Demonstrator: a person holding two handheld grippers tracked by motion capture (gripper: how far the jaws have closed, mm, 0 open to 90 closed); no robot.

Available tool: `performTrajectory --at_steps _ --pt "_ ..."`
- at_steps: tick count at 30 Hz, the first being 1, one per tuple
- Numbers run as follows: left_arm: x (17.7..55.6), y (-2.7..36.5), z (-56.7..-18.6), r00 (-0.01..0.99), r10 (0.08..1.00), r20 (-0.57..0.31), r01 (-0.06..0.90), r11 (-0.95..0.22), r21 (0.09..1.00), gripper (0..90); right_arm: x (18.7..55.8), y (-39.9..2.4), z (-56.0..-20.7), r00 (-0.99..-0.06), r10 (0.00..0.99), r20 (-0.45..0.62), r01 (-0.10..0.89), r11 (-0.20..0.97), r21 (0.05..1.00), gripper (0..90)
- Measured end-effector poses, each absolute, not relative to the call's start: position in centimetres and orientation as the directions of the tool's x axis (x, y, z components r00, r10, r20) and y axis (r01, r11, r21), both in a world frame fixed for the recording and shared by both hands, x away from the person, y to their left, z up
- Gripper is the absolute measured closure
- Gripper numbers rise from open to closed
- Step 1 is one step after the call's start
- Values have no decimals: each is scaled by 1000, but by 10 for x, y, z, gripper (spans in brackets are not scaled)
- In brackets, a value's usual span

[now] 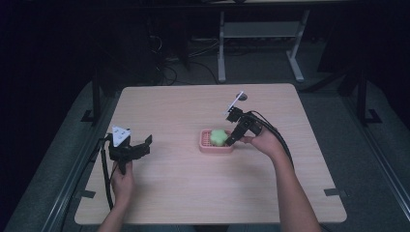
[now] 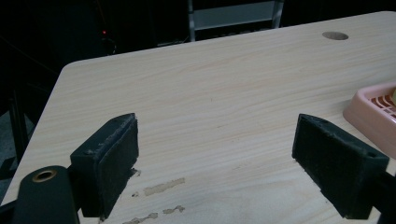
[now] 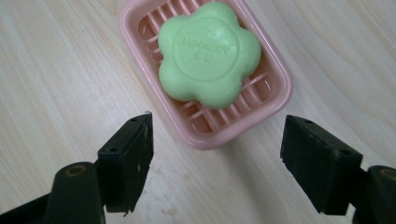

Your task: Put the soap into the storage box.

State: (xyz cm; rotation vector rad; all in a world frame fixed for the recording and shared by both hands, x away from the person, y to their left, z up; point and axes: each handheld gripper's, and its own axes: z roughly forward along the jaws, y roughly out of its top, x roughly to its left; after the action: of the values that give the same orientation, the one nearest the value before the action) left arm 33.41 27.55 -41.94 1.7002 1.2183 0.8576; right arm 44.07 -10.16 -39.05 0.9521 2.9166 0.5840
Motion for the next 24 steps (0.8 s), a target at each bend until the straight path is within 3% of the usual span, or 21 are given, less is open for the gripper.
performTrajectory --at_steps 24 --pt "334 274 -420 296 954 57 374 -170 912 143 425 -129 -395 -795 597 111 590 716 374 252"
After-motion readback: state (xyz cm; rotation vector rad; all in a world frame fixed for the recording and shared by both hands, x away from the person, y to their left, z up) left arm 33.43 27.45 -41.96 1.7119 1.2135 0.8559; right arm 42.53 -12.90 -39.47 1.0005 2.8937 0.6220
